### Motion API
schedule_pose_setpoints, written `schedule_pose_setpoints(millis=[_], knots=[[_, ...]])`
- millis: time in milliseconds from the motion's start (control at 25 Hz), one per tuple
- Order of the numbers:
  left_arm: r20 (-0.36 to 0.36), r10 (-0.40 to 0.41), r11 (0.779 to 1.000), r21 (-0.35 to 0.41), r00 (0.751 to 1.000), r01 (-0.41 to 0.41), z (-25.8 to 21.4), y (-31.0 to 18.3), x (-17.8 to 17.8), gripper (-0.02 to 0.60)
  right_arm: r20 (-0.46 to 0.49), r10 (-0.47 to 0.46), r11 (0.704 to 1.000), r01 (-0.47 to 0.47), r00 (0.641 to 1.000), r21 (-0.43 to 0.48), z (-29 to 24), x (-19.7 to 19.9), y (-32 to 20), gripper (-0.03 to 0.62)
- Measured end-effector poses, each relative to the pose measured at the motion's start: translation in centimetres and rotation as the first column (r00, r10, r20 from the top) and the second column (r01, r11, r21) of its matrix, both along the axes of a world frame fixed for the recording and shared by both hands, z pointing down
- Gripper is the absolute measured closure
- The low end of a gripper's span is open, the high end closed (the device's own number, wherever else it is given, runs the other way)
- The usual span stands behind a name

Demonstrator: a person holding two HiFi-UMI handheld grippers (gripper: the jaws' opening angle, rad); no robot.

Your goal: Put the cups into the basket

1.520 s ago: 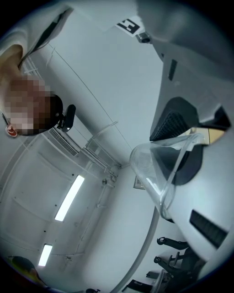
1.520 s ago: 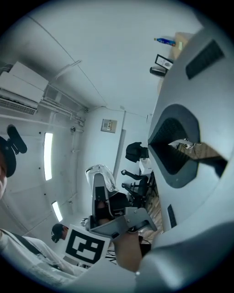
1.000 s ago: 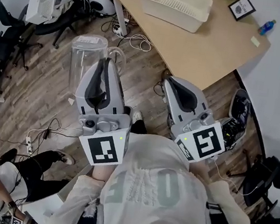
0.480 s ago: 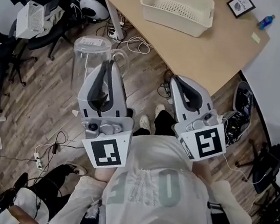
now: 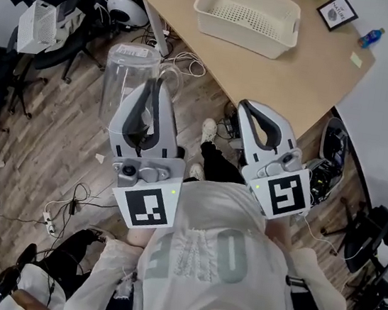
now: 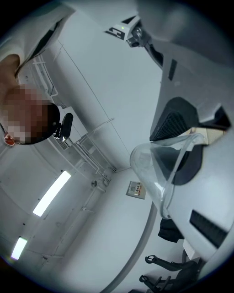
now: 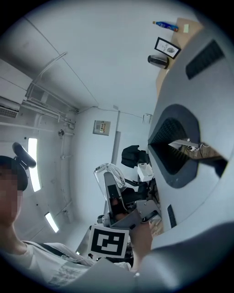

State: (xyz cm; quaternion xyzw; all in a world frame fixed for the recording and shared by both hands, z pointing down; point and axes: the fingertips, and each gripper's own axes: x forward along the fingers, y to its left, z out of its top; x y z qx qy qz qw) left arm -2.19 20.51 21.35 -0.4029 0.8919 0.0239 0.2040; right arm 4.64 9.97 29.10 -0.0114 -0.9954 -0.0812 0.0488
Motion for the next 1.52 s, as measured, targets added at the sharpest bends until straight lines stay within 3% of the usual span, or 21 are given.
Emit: schedule_pose_setpoints(millis=[120,320,760,920,1120,1280,1520], knots=[[0.032,-0.002,1.000,0.018,0.999,0.001,-1.0,-1.9,-2.1,0.545,0.057,0.002,1.000,-0.003,0.998,0.023,-1.2,-2.1,-2.5,0.595],[0.095,0.027,0.999,0.017,0.995,-0.029,-2.2,-7.2,-6.3,0.545,0.073,0.017,1.000,-0.016,0.997,-0.011,-1.9,-6.6,-6.5,0.595],[0.074,0.102,0.994,-0.054,0.992,-0.098,-1.0,-16.6,-13.5,0.545,0.086,0.112,0.993,-0.108,0.990,-0.055,-1.0,-12.8,-16.0,0.595],[0.049,0.137,0.988,-0.074,0.989,-0.134,-0.4,-20.4,-15.4,0.545,0.112,0.172,0.984,-0.165,0.979,-0.071,-1.1,-14.0,-19.7,0.595],[-0.068,0.218,0.974,-0.048,0.973,-0.222,0.3,-24.2,-18.6,0.545,0.078,0.212,0.971,-0.201,0.974,-0.132,-0.4,-16.2,-22.7,0.595],[-0.074,0.236,0.968,-0.069,0.969,-0.241,0.9,-25.4,-20.5,0.545,0.064,0.244,0.964,-0.235,0.968,-0.127,0.5,-17.8,-24.0,0.595],[-0.138,0.370,0.923,-0.058,0.919,-0.381,1.4,-27.4,-21.7,0.545,0.083,0.331,0.939,-0.319,0.940,-0.127,-1.0,-18.0,-23.6,0.595]])
